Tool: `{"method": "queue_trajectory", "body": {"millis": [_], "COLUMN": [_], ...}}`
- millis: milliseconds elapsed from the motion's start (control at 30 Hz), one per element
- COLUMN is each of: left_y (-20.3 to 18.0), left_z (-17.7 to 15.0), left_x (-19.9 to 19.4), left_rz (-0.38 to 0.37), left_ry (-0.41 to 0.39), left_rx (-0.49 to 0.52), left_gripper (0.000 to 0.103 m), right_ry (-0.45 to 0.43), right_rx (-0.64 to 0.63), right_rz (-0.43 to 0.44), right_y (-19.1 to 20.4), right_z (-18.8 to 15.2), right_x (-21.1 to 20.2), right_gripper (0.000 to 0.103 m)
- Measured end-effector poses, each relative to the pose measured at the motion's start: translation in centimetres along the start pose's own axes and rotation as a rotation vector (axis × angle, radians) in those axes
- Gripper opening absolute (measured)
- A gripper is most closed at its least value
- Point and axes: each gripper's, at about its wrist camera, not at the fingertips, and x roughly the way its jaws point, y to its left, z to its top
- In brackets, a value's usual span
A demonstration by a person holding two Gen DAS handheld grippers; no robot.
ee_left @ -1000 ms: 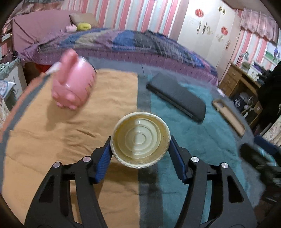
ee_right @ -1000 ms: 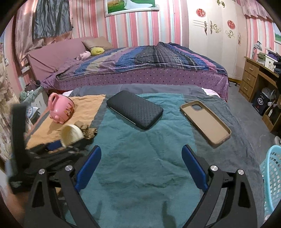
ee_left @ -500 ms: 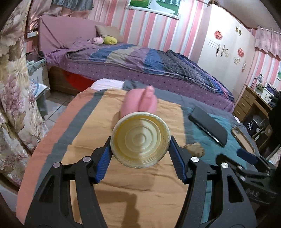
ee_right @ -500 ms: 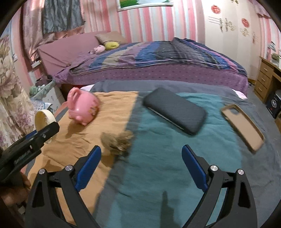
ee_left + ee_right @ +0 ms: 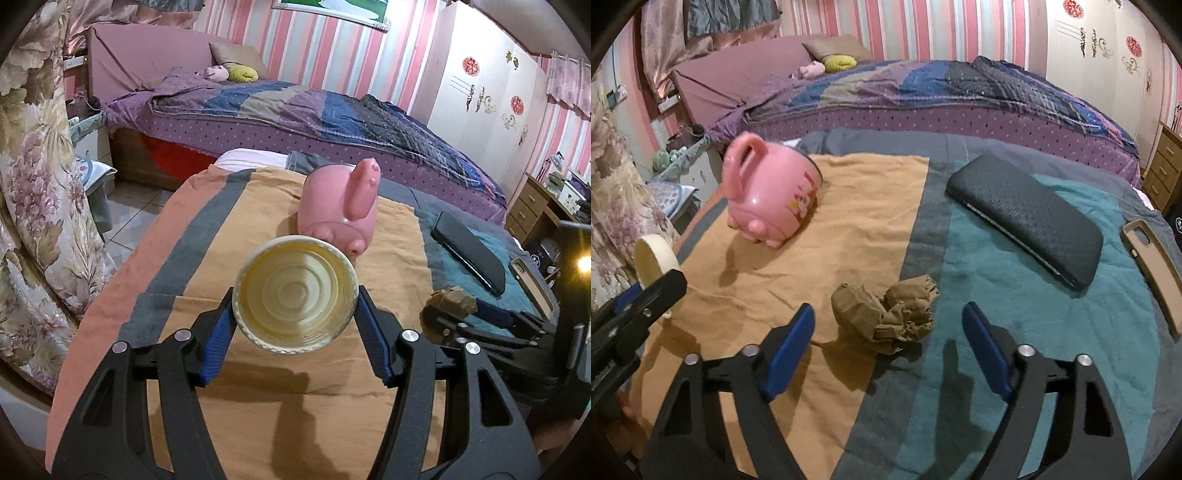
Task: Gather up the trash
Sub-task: 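Grasp the white round lid with the left tool while the right tool grasps the brown cloth, then carry the lid in the left tool while the right tool carries the cloth to the basket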
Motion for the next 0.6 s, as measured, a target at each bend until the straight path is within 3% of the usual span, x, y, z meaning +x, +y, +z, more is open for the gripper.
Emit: {"method": "queue_trajectory", "body": {"millis": [67,167,600], "left_y": [-0.2,-0.5,-4.1], "left_z": [0.1,0.1,0.4], "left_x": [0.0,0.0,-1.6], "left_rz": [-0.005,-0.010,-0.057], "left_ry": [0.002,-0.001,-0.030], "left_rx": [0.001,0.004,0.026], "left_gripper": [0.061,0.061,0.061], "right_ry": [0.030,0.023,-0.057], "right_rx": [-0.004,-0.002,-0.005], "right_rz": [0.011,0.028,0.035], "right_y": [0.0,-0.3,-2.0], "right_z": [-0.2,-0.1,-1.2], "right_x": [0.8,0.6,-3.9], "right_gripper": [0.052,0.048,0.046]}}
